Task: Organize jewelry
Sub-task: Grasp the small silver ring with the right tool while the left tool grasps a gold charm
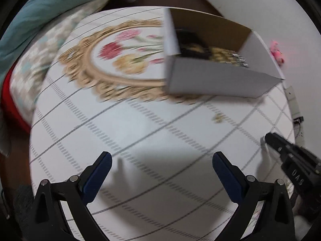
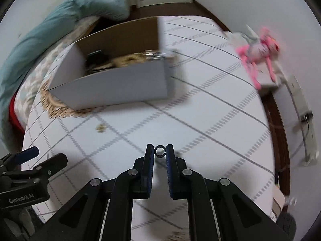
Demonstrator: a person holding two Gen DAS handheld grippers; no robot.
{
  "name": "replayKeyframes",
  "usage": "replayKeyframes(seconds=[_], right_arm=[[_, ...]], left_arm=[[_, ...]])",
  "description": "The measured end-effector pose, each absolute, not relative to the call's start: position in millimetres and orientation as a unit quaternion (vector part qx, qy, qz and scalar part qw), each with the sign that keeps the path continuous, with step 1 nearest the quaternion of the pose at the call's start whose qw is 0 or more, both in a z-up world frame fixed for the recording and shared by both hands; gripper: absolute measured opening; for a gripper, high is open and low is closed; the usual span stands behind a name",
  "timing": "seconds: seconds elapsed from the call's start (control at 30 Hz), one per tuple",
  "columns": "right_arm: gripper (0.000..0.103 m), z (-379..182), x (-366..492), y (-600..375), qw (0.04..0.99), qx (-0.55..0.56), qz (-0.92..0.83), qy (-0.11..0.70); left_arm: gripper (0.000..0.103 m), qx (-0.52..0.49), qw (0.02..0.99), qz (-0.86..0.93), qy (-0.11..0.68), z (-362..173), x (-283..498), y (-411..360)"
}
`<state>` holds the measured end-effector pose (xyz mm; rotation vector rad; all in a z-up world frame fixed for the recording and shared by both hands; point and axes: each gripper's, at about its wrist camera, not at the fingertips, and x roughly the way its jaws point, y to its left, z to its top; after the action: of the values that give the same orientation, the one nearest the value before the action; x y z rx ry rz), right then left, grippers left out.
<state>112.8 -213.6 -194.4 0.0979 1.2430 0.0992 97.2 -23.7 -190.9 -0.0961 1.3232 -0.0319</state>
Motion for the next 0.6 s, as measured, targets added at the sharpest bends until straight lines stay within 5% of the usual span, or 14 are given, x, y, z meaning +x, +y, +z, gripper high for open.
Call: replayKeyframes(seconds=[0.27, 0.47, 0.6], right_arm=[[0.012, -204.3, 108.5, -254.6, 0.808, 0.084, 0.008, 0.583], [0.013, -207.1, 108.8, -255.7, 0.810, 0.093, 0.007, 0.579], [0.013, -207.6, 108.7, -255.5, 0.810, 0.094, 0.008, 0.578]], left_arm=[[0.089, 0.004, 0.799, -0.036, 0.600, -203.1, 110.1, -77.5], [0.054, 0.022, 0.808, -0.042, 0.588, -202.7, 119.3, -96.3], [0.018, 0.030, 0.811, -0.051, 0.582, -199.4, 125.0, -103.9]])
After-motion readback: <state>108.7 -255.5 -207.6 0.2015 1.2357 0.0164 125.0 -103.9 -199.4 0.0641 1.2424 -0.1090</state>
